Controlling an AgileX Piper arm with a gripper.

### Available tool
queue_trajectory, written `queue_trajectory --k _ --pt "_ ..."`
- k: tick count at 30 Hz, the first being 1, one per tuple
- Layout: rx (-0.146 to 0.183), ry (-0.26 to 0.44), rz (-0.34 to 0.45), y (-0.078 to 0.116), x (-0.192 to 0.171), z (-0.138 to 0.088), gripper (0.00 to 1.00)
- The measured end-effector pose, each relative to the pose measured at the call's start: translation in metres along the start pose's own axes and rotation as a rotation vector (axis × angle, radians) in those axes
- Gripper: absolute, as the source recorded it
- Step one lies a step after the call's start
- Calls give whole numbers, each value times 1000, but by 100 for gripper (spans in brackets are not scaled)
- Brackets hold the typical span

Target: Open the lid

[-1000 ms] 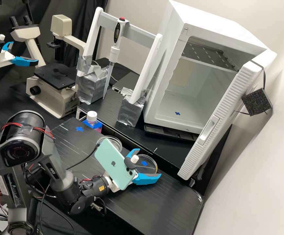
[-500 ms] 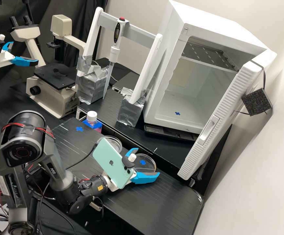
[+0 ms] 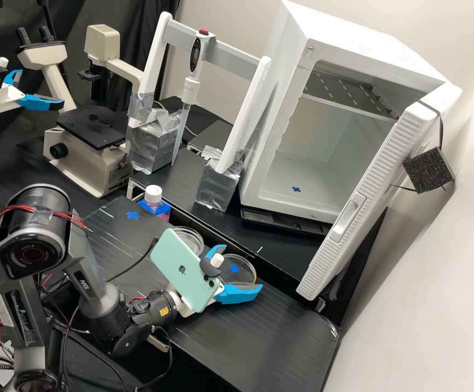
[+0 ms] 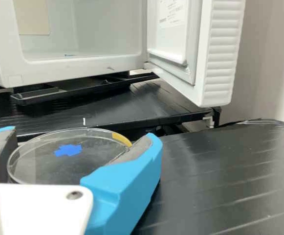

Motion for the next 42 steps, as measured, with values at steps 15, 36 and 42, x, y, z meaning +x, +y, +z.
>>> queue_trajectory --k 15,36,42 --pt "0 2 -2 -1 -1 -1 100" --pt "4 297 62 -3 -46 -65 100" --pt "19 432 73 -13 -50 -90 100"
